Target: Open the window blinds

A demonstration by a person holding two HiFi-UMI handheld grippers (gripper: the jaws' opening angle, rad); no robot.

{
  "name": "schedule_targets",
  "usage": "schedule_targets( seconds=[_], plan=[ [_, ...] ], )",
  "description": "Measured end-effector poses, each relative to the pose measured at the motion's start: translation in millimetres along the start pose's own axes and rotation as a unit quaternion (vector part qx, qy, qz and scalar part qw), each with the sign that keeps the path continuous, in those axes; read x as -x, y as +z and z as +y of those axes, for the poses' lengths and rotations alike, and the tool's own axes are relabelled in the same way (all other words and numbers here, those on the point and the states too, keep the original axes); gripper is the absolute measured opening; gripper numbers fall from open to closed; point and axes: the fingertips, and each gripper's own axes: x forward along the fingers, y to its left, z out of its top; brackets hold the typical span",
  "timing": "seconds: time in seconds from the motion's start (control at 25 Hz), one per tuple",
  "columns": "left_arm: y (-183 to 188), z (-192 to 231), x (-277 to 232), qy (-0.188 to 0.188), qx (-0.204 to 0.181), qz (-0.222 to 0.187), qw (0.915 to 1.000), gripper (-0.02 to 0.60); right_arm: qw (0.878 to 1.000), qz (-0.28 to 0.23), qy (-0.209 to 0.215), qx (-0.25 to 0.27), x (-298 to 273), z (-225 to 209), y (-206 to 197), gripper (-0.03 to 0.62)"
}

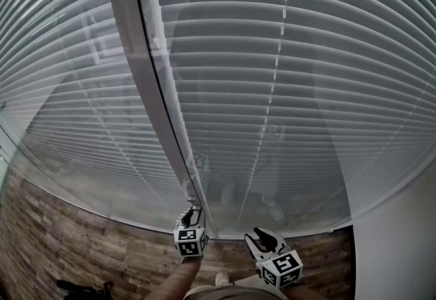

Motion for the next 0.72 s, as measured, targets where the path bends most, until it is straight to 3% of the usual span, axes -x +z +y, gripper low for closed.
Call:
schedule_targets(
  seconds=[0.36,0.52,0.72],
  plan=[
    [-2.3,-0.6,0.0,-0.025,0.118,0.005,0.9926,0.138,1.000,0.000,0.002,-0.001,-0.7,2.3,-0.1,0.121],
    [-2.0,-0.3,-0.5,-0.030,0.126,0.004,0.9915,0.140,1.000,-0.001,0.002,-0.002,-0.7,1.3,-0.8,0.121],
    [-1.5,-1.0,-0.1,-0.027,0.098,0.002,0.9948,0.140,1.000,-0.001,0.002,-0.003,0.9,1.1,-2.1,0.121]
  ],
)
